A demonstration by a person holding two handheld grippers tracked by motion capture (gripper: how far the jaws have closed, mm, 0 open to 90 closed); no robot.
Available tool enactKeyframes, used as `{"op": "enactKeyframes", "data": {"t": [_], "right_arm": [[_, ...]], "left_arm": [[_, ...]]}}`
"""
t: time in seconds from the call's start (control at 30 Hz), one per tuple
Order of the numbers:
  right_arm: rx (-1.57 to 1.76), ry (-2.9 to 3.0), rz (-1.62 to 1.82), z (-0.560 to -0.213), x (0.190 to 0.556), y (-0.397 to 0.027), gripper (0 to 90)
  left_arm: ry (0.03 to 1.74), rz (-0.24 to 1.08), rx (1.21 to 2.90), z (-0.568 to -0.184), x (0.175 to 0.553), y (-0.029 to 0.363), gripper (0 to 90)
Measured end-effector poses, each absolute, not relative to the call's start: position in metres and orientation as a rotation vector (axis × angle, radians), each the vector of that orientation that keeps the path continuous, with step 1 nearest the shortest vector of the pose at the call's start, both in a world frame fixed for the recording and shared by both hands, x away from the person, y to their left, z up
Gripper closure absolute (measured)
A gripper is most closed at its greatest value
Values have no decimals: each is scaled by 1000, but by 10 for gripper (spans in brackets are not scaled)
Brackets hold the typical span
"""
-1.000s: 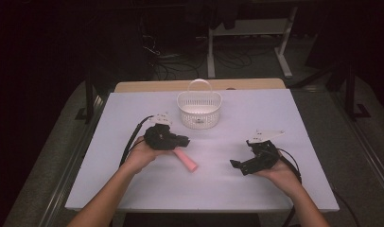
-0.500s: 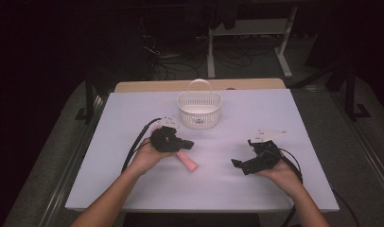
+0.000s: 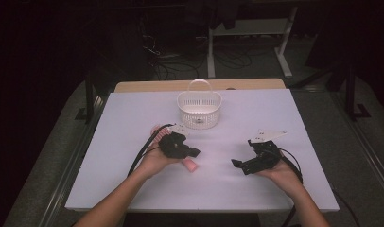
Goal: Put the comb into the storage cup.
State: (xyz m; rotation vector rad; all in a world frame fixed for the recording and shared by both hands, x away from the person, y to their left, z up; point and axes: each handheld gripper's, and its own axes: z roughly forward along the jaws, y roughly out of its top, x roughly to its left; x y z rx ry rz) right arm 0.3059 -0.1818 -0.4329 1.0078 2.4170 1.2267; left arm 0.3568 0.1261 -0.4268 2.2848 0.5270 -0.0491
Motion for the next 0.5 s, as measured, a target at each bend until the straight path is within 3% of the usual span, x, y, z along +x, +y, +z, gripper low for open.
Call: {"op": "enactKeyframes", "data": {"t": [0.5], "right_arm": [[1004,2422,1223,-434,307,-182,1]], "left_arm": [[502,-79,2368,-440,350,110,900]]}}
